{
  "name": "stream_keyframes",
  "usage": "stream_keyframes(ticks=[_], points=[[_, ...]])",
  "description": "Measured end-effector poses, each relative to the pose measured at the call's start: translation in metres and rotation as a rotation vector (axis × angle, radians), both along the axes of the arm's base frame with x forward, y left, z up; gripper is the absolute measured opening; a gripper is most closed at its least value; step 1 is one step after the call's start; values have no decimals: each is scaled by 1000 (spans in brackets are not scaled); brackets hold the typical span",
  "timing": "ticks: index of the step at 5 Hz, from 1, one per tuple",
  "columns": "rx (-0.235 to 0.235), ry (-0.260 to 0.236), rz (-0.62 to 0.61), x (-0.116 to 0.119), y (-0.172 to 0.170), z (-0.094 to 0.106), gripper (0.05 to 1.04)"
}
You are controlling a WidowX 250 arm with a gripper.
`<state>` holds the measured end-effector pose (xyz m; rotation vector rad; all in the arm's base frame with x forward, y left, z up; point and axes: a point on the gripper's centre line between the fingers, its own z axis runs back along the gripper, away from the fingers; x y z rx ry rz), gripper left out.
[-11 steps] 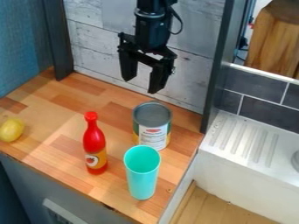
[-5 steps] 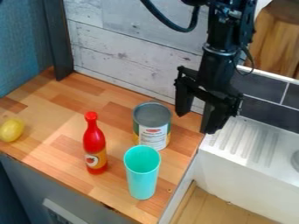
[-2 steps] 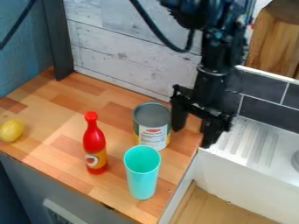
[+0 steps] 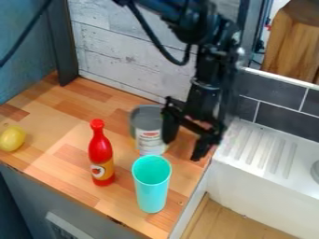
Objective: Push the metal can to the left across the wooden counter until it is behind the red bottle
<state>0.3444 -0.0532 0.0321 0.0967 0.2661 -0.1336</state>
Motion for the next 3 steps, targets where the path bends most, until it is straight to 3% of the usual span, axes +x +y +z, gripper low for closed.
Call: stream_keyframes(ticks=[1, 3], points=[[39, 0, 69, 7, 31, 5, 998], [101, 54, 184, 5, 84, 16, 998]])
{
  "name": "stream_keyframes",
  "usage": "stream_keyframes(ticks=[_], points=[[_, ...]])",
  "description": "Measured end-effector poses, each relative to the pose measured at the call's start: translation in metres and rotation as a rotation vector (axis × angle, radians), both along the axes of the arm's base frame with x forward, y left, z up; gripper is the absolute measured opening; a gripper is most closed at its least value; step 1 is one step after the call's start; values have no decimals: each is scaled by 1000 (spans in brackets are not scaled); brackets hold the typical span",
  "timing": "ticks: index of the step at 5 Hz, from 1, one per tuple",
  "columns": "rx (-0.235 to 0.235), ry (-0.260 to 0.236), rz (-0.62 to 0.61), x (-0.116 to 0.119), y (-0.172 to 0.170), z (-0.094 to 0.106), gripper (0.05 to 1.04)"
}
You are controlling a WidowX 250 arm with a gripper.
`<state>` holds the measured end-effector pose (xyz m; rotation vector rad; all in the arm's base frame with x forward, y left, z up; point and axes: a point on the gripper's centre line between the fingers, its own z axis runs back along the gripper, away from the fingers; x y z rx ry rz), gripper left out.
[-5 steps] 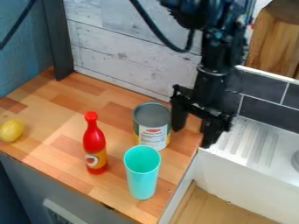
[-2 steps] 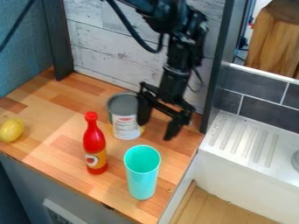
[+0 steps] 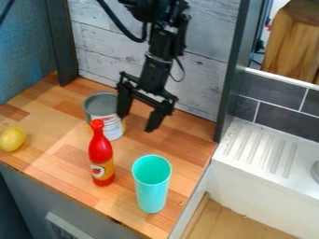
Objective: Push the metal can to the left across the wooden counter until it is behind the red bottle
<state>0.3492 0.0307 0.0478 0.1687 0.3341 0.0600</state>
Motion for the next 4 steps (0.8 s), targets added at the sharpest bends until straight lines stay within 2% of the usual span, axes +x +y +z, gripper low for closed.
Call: stream_keyframes(ticks=[1, 3, 4], points=[[2, 20, 70, -6, 24, 1, 998], [-10, 78, 100, -22, 35, -7, 998], [-21, 71, 88, -25, 37, -8, 998]])
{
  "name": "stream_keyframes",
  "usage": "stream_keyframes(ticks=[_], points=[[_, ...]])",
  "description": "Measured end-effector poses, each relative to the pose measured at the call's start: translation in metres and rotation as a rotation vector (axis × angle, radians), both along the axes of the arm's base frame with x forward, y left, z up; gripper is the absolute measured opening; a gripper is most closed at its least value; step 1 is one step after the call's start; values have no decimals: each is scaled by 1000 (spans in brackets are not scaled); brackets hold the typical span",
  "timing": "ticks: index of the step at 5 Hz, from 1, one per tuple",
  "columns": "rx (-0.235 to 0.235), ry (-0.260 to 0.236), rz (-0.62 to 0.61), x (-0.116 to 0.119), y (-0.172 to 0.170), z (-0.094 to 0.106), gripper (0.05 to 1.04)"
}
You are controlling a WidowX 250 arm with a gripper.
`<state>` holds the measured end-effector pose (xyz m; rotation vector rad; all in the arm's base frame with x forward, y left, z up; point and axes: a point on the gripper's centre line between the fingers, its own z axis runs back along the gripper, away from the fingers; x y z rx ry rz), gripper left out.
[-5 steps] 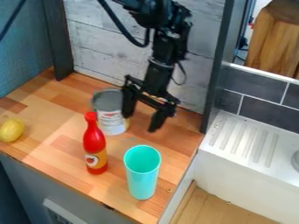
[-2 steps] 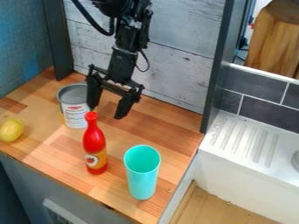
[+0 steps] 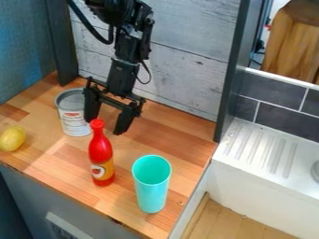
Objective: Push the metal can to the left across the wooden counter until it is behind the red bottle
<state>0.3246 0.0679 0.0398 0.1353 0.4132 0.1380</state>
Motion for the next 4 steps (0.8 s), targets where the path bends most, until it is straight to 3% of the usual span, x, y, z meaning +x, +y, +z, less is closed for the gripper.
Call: stream_keyframes(ticks=[2, 3, 4], points=[[-63, -303, -150, -1, -29, 80, 998], [-75, -358, -234, -14, -34, 101, 998], [-134, -300, -329, -42, -51, 104, 998]])
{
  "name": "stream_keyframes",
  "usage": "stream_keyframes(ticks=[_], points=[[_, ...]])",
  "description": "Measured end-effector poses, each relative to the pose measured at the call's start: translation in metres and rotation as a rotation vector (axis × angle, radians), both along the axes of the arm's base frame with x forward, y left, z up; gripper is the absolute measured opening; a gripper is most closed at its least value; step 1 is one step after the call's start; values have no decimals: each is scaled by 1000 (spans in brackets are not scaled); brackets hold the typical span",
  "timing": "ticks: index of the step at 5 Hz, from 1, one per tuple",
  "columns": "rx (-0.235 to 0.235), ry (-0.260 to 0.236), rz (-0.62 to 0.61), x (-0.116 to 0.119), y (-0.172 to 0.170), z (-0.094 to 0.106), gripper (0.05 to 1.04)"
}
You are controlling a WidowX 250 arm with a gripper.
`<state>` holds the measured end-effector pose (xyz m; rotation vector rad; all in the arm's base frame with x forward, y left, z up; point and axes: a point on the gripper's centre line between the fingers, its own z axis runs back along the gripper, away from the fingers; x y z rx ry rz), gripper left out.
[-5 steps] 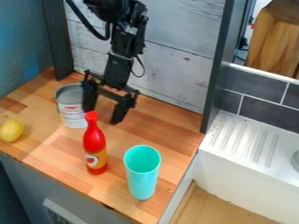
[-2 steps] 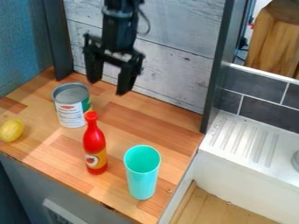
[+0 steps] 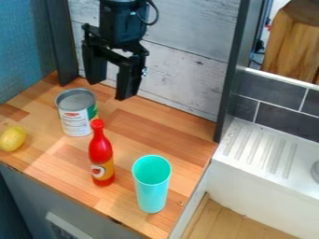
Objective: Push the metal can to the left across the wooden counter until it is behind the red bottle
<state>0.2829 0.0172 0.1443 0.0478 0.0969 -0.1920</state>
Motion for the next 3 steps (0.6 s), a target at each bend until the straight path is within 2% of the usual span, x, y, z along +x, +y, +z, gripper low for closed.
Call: stream_keyframes(ticks=[1, 2, 3], points=[[-3, 13, -81, -28, -17, 2, 998], [-4, 14, -195, -46, -49, -5, 998], [-7, 11, -264, -51, -77, -11, 998]])
